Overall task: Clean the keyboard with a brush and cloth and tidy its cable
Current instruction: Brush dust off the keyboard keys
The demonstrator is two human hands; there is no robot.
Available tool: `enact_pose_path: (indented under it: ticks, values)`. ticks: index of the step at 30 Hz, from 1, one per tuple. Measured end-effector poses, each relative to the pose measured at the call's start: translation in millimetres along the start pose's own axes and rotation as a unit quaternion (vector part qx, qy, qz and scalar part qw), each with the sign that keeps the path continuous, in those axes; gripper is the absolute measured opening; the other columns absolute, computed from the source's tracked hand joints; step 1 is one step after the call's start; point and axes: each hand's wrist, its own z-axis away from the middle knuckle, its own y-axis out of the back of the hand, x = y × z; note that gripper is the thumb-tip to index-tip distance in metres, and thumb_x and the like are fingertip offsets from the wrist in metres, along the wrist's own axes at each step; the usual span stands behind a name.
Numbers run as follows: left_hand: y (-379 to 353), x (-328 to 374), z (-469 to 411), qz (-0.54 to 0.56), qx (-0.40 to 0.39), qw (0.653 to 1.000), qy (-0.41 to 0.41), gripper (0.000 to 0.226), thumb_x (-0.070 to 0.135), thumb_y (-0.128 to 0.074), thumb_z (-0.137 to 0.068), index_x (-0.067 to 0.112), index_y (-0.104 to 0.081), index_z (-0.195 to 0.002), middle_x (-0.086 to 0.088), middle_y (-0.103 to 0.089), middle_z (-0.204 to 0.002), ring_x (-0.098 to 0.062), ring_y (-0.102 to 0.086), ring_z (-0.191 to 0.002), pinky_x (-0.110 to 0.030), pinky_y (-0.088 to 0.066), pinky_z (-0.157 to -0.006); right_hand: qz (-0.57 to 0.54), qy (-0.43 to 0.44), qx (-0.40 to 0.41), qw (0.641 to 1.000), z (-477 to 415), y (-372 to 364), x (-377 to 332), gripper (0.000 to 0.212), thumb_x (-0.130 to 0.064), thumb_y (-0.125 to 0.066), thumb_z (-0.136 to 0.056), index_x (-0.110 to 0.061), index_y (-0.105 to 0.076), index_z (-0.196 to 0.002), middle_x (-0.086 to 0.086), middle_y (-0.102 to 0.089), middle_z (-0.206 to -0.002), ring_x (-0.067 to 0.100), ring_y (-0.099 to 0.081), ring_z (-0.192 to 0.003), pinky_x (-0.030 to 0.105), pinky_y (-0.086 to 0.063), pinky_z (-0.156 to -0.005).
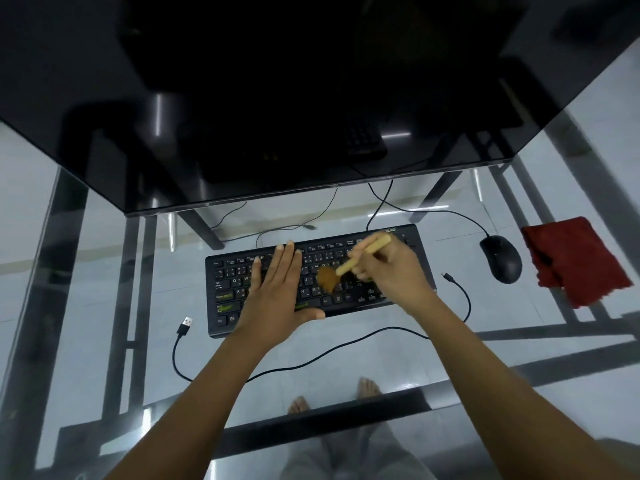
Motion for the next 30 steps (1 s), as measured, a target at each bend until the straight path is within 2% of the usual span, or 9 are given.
enact_pose_path:
  ticks: [3,6,8,10,14,17,22,25,30]
  values:
    - [1.1,10.9,-7.9,0.007,0.009,1.0,-0.006,0.112,0.076,-0.047,-0.076,0.013,0.004,-0.154,-0.002,0.018,-0.16,-0.015,0.023,-0.145,-0.046,0.016,-0.116,-0.044,0.022,0.097,0.994,-17.2,10.1,-6.8,0.006,-0.008,-0.058,-0.094,-0.007,-0.063,-0.097,0.004,-0.071,-0.087,0.02,-0.071,-0.08,0.036,-0.059,-0.082]
    - [1.2,20.7,-16.9,0.012,0.006,1.0,-0.006,0.112,0.076,-0.046,-0.077,0.013,0.005,-0.154,-0.002,0.02,-0.16,-0.014,0.024,-0.145,-0.046,0.017,-0.115,-0.048,-0.021,-0.001,0.999,-24.5,17.9,-8.6,0.007,-0.003,-0.055,-0.095,-0.005,-0.061,-0.097,0.01,-0.072,-0.088,0.022,-0.072,-0.08,0.044,-0.059,-0.083]
    - [2.5,27.5,-23.0,0.012,0.007,1.0,-0.006,0.112,0.076,-0.046,-0.077,0.014,0.007,-0.153,-0.002,0.021,-0.16,-0.014,0.025,-0.144,-0.045,0.018,-0.114,0.034,0.017,0.046,0.998,-24.8,21.0,-7.2,0.009,-0.007,-0.054,-0.095,-0.012,-0.061,-0.094,0.006,-0.072,-0.084,0.023,-0.072,-0.077,0.045,-0.059,-0.079]
    - [4.0,37.0,-30.3,0.018,0.012,1.0,-0.005,0.112,0.076,-0.047,-0.077,0.014,0.007,-0.153,-0.002,0.021,-0.16,-0.014,0.024,-0.144,-0.045,0.018,-0.115,0.031,0.045,0.134,0.989,-27.0,34.9,-8.4,0.011,-0.008,-0.054,-0.094,-0.017,-0.059,-0.092,0.002,-0.07,-0.085,0.022,-0.071,-0.076,0.041,-0.059,-0.078]
    - [3.7,53.4,-42.0,0.014,0.015,1.0,-0.016,0.113,0.075,-0.048,-0.077,0.014,0.008,-0.153,-0.002,0.022,-0.159,-0.015,0.025,-0.144,-0.046,0.017,-0.115,0.033,0.021,0.05,0.998,-25.8,55.9,-2.4,0.009,-0.005,-0.053,-0.096,-0.009,-0.06,-0.093,0.007,-0.07,-0.086,0.019,-0.071,-0.074,0.036,-0.06,-0.077]
    - [0.5,63.3,-49.3,0.009,0.012,1.0,-0.024,0.115,0.075,-0.05,-0.076,0.014,0.01,-0.153,-0.002,0.023,-0.159,-0.015,0.026,-0.144,-0.045,0.017,-0.115,0.096,0.056,0.154,0.982,-22.4,70.6,3.9,0.01,-0.006,-0.053,-0.093,-0.013,-0.06,-0.093,-0.007,-0.069,-0.078,0.02,-0.069,-0.072,0.017,-0.054,-0.068]
    - [-9.4,70.2,-51.1,0.014,-0.028,0.999,-0.028,0.125,0.076,-0.058,-0.07,0.017,0.016,-0.151,0.001,0.029,-0.157,-0.013,0.031,-0.142,-0.048,0.017,-0.116,0.085,0.027,0.05,0.995,-14.0,86.1,20.4,0.011,-0.006,-0.055,-0.094,-0.014,-0.062,-0.09,0.002,-0.072,-0.082,0.023,-0.071,-0.077,0.033,-0.059,-0.073]
    - [-13.7,70.1,-48.7,0.003,-0.032,0.999,-0.019,0.127,0.079,-0.056,-0.068,0.016,0.017,-0.151,0.002,0.029,-0.157,-0.013,0.032,-0.141,-0.048,0.016,-0.116,0.087,0.077,0.177,0.977,-7.1,96.9,21.8,0.014,-0.006,-0.055,-0.093,-0.019,-0.06,-0.09,-0.003,-0.069,-0.08,0.021,-0.067,-0.073,0.033,-0.057,-0.066]
    - [-14.2,68.7,-49.4,0.0,-0.036,0.999,-0.021,0.128,0.08,-0.055,-0.066,0.016,0.016,-0.151,0.002,0.027,-0.157,-0.013,0.03,-0.142,-0.047,0.016,-0.116,0.099,0.064,0.036,0.992,7.6,101.2,30.4,0.008,-0.003,-0.058,-0.091,-0.008,-0.063,-0.088,-0.003,-0.071,-0.073,0.017,-0.069,-0.069,0.031,-0.058,-0.065]
